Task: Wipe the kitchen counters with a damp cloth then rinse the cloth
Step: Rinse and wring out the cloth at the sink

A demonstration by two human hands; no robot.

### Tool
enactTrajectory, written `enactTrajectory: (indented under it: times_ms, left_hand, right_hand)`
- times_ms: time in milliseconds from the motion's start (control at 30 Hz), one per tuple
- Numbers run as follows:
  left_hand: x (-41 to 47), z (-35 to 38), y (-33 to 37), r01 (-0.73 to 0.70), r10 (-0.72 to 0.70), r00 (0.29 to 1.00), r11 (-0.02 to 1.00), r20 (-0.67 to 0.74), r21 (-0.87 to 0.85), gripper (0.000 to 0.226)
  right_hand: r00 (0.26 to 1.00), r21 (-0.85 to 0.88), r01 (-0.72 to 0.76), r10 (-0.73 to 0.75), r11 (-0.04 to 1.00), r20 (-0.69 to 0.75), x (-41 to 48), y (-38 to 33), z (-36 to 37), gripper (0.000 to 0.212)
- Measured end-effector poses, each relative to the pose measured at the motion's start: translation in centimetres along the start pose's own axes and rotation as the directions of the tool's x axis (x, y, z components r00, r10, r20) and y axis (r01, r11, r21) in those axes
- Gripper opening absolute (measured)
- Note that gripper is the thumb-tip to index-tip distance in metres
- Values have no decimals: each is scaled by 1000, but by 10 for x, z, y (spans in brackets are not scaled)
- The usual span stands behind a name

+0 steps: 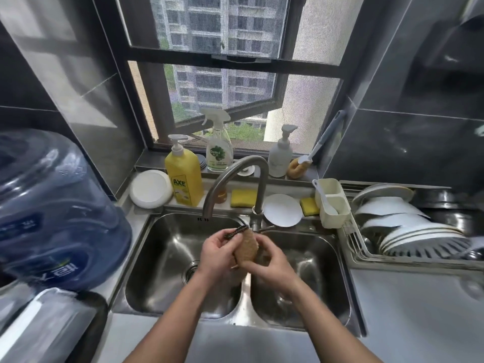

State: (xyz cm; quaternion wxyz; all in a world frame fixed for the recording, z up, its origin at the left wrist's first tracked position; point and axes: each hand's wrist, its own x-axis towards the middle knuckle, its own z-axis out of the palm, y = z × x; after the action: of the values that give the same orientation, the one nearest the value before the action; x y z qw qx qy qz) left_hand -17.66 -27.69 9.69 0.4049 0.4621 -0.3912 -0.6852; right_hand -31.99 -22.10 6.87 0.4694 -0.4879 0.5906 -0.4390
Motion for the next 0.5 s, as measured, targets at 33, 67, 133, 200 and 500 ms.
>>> enactTrajectory:
  times_ms: [33, 67, 133, 200, 500]
  left_hand:
    - [1, -2, 3, 22, -22, 1000, 999, 21, -33, 8]
    - [3, -5, 4, 31, -30, 999, 998, 27, -59, 10]
    - [6, -9, 6, 38, -39, 999, 992, -8, -123, 13]
    - [5, -14, 6, 12, -28, 997, 981, -78, -195, 11]
    - [-2, -53, -37, -60, 108, 822, 993, -559, 104, 7]
  right_hand:
    - [993, 5, -37, 36, 999, 115, 0, 1, -1, 52]
    - [981, -2, -57, 57, 998, 186, -1, 3, 0, 46]
    - [967, -18, -81, 83, 997, 242, -2, 11, 2, 35]
    - [949, -28, -164, 165, 986, 269, -5, 21, 2, 33]
    - [892, 115, -422, 435, 899, -125, -15, 42, -4, 33]
